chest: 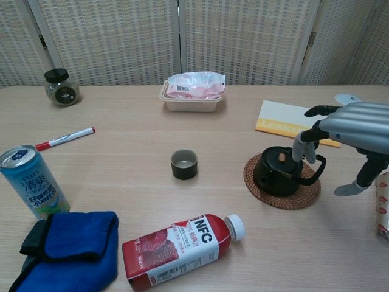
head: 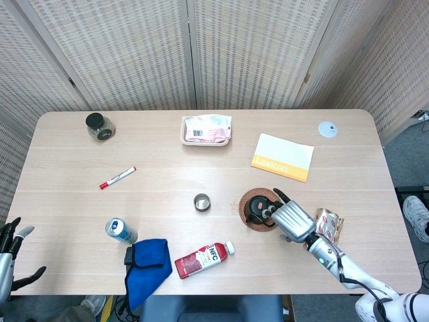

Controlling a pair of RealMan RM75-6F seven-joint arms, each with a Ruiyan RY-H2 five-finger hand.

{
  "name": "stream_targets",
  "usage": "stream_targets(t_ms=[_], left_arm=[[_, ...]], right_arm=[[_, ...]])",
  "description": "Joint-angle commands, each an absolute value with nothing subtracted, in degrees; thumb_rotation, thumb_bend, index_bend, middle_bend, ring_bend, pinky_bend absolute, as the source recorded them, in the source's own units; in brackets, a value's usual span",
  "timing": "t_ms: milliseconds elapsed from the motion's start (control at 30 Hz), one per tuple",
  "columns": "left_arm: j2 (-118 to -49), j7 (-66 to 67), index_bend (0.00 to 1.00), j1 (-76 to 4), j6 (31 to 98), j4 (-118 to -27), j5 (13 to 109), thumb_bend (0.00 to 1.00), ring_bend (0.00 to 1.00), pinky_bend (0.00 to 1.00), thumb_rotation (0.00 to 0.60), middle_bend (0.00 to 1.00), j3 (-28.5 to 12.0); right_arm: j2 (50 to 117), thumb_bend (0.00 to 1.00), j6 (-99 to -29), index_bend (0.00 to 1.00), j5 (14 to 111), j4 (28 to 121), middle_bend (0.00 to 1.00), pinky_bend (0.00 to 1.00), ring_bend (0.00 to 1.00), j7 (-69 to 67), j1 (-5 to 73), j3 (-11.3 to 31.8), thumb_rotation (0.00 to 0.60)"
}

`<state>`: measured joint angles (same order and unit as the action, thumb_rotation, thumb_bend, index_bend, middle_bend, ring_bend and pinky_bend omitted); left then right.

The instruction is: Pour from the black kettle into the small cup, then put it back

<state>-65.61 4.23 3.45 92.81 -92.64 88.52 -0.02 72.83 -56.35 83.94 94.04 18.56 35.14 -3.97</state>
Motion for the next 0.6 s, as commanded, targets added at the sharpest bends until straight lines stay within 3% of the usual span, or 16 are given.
stream_targets(t_ms=[33,233,400,600], left_arm=[[-65.6,4.3,0.18,3.4,92.8,-92.7,88.5,0.06,0.04,0.00,0.600,0.02,0.0],[-65.5,4.1,0.18,3.3,92.5,-92.9,88.5,0.06,0.04,0.00,0.600,0.02,0.0],[-65.5,3.7,0.18,3.3,92.3,-92.8,88.4,0.06,0.04,0.00,0.600,0.02,0.0],[-65.5,2.7,0.18,3.2,92.0,-92.7,88.5,0.06,0.03,0.00,0.600,0.02,0.1]], right_arm=[[73.5,0.00,-56.1,0.38,85.0,92.9,0.43,0.04,0.32,17.9,35.2,-3.9,0.600],[74.5,0.00,-56.5,0.40,85.7,92.0,0.45,0.00,0.32,16.6,34.8,-3.4,0.592],[75.0,0.00,-57.0,0.43,85.3,91.5,0.47,0.00,0.33,17.6,34.2,-3.0,0.470],[75.9,0.00,-57.2,0.45,84.8,91.1,0.49,0.00,0.33,18.1,33.9,-2.2,0.422]])
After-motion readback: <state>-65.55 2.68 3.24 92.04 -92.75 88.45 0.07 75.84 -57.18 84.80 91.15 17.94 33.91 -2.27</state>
